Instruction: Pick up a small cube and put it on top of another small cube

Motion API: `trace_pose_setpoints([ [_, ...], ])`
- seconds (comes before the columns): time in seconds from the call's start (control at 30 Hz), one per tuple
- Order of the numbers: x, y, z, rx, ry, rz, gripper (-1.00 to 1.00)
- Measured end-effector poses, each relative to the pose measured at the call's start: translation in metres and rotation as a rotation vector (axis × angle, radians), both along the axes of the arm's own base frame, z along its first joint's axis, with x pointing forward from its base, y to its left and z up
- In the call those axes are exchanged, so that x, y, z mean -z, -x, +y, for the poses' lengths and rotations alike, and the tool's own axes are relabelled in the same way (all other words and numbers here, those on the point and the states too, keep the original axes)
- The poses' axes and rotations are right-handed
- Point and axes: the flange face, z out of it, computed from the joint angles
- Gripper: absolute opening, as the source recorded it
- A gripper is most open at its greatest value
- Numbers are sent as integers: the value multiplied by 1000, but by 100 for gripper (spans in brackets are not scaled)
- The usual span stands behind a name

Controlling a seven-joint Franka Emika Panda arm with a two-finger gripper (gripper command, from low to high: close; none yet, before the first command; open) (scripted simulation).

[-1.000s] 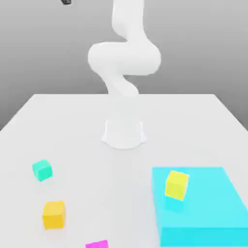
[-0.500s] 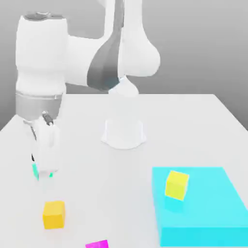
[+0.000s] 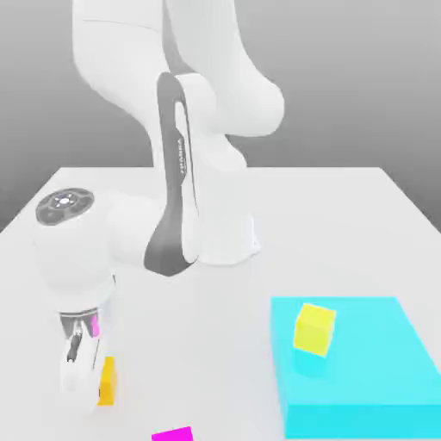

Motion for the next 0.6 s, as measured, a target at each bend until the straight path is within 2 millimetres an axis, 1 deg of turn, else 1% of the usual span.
trace_pose_setpoints([
  [0.03,3,0,0,0,0,1,-100],
  [0.07,-1,0,0,1,0,1,-100],
  [0.13,-20,-1,0,2,-1,0,-100],
  [0.23,-54,0,0,2,0,1,-100],
  [0.27,-62,9,-7,41,5,5,-100],
  [0.37,-79,54,-41,258,22,17,-100],
  [0.4,-85,76,-58,358,25,20,-100],
  [0.47,-94,112,-75,523,26,20,-100],
  [0.5,-98,130,-81,605,24,18,-100],
  [0.6,-109,175,-86,821,7,6,-100],
])
